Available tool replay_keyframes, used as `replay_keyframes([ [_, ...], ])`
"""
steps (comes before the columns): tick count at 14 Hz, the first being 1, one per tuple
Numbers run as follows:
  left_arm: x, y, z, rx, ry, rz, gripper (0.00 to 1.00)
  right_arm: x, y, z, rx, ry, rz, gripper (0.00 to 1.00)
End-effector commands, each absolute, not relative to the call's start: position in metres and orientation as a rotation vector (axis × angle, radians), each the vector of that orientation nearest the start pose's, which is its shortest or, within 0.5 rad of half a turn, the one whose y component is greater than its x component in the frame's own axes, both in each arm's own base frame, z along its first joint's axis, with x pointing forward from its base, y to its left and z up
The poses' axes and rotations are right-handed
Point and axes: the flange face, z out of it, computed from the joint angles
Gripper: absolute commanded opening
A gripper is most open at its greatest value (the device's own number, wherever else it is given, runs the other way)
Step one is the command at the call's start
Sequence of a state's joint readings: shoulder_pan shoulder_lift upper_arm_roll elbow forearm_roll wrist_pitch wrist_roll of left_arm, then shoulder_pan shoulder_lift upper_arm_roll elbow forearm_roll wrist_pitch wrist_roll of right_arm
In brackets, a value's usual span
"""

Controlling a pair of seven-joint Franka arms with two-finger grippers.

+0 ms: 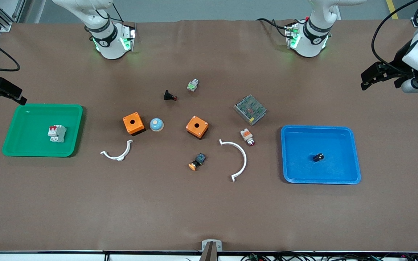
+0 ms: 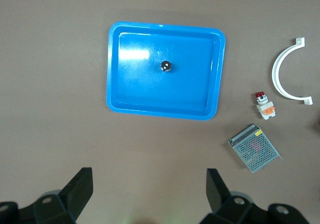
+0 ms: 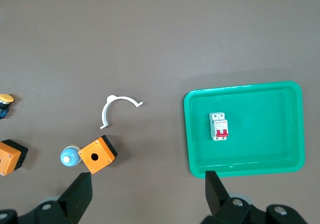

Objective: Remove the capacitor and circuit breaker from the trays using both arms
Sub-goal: 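Reach the right gripper to the breaker while the left gripper reaches the capacitor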

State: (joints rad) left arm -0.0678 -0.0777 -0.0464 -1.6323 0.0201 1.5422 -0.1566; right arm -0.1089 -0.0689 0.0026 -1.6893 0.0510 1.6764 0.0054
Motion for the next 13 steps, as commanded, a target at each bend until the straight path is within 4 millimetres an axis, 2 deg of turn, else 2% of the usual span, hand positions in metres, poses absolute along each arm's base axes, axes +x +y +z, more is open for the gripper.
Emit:
replay_keyframes([
  [1, 0.525, -0.058, 0.639, -3.095, -0.036, 0.032, 1.0, 0.532, -0.053, 0.617, -3.105, 0.171, -0.086, 1.0],
  [4, 0.527, -0.057, 0.638, -3.086, -0.037, 0.032, 1.0, 0.531, -0.053, 0.615, -3.106, 0.171, -0.072, 1.0],
  [6, 0.543, -0.056, 0.624, -3.085, -0.04, 0.065, 1.0, 0.53, -0.057, 0.604, -3.113, 0.18, -0.038, 1.0],
  [8, 0.56, -0.057, 0.587, -3.079, -0.039, 0.162, 1.0, 0.528, -0.071, 0.572, -3.149, 0.207, 0.023, 1.0],
  [10, 0.583, -0.061, 0.539, -3.076, -0.05, 0.2, 1.0, 0.526, -0.086, 0.528, -3.171, 0.227, 0.041, 1.0],
  [12, 0.596, -0.063, 0.486, -3.084, -0.046, 0.175, 1.0, 0.526, -0.106, 0.471, -3.175, 0.148, 0.038, 1.0],
  [13, 0.601, -0.063, 0.456, -3.089, -0.043, 0.152, 1.0, 0.526, -0.127, 0.438, -3.173, 0.113, 0.045, 1.0],
])
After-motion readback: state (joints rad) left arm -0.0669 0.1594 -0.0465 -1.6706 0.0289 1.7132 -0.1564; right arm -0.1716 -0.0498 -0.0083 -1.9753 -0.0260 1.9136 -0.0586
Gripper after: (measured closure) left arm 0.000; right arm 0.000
